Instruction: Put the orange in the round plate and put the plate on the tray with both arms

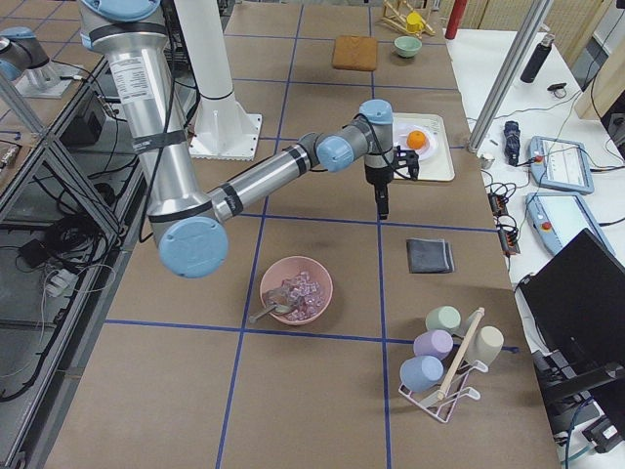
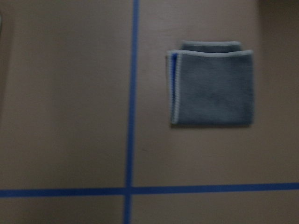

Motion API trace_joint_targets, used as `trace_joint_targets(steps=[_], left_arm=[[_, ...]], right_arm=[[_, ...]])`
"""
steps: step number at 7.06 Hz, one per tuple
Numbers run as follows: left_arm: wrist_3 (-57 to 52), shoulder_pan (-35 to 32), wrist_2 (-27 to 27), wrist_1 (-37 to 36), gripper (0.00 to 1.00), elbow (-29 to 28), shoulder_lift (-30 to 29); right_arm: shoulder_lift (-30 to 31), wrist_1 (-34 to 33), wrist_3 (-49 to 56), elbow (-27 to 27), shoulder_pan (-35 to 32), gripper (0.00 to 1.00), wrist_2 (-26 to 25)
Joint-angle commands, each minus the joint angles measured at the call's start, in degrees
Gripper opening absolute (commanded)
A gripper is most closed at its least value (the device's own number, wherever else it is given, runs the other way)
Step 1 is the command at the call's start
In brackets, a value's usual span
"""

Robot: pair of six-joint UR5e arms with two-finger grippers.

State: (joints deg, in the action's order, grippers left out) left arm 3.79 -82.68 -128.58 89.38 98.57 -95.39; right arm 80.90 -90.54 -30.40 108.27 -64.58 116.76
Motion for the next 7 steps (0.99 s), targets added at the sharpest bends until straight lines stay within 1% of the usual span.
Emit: trace_joint_targets(steps=[1,2,3,4,5,6,7], left_arm=[[-0.1,-0.3,0.0,0.6,0.99,1.8,2.6],[-0.1,-1.2,0.0,-0.2,0.99,1.4,2.7],[-0.1,-2.1,0.0,-0.2,0.99,1.1,4.6],[-0.1,-3.9,0.0,-0.4,0.99,0.4,5.3],[-0.2,-4.5,-0.1,-0.5,0.99,-0.3,6.9],[-0.1,-4.8,-0.1,-0.6,0.99,-0.2,8.4],[-0.1,-4.8,-0.2,-0.5,0.99,0.2,10.7]], right_arm=[[12.1,-1.5,26.6,-1.0,-19.4,1.0,15.3],[13.6,-1.4,34.6,-5.0,-24.2,1.0,17.8],[13.5,-1.4,39.4,-9.6,-26.8,1.0,17.5],[12.0,-1.3,39.5,-13.1,-27.9,1.0,15.3],[10.4,-2.2,39.1,-13.5,-28.1,1.0,11.0],[10.5,-2.3,38.7,-14.3,-28.1,1.0,10.9],[11.1,-2.4,38.3,-14.6,-28.1,1.0,12.3]])
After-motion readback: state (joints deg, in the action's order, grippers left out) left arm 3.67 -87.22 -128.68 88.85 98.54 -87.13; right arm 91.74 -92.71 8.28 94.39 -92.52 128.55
